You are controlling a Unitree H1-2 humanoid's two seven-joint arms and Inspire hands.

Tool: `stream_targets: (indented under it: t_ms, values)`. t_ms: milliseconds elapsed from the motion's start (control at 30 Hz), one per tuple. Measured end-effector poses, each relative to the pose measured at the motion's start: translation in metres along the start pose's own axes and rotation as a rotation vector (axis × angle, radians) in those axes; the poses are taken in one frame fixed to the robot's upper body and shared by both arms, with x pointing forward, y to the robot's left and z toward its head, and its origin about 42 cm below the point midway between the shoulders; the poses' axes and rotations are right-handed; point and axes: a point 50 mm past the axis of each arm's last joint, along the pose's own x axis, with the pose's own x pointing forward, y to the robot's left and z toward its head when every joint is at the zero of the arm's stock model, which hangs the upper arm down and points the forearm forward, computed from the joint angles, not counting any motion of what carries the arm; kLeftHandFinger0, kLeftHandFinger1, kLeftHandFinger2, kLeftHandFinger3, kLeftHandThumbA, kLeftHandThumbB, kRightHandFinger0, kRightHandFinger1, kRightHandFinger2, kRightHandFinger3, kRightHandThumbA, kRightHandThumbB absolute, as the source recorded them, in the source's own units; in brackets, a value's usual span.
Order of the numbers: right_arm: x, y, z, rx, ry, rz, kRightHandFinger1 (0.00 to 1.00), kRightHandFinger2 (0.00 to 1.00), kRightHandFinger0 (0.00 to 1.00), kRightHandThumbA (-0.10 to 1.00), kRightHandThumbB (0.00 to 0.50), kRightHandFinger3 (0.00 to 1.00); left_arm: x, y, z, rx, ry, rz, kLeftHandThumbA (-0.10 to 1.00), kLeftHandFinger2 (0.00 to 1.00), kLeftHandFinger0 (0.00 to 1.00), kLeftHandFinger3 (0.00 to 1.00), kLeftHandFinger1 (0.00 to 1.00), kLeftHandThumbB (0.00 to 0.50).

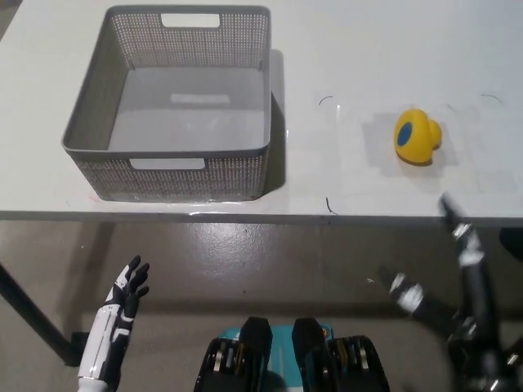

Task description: Use the right hand to pick up a yellow duck toy and place it into a container on the left hand side

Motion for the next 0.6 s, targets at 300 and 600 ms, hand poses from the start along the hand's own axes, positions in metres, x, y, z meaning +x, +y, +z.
stream_targets:
  t_ms: [300, 600]
  values:
    - [0.1, -0.039, 0.028, -0.237, -0.113, -0.02, 1.0, 1.0, 1.0, 0.6, 0.449, 1.0, -0.001, 0.005, 0.001, 0.009, -0.008, 0.008, 1.0, 1.0, 1.0, 1.0, 1.0, 0.04]
    - [0.206, -0.057, 0.021, -0.399, 0.016, 0.07, 1.0, 1.0, 1.0, 0.64, 0.485, 1.0, -0.004, 0.01, -0.001, 0.022, 0.001, 0.011, 1.0, 1.0, 1.0, 1.0, 1.0, 0.041]
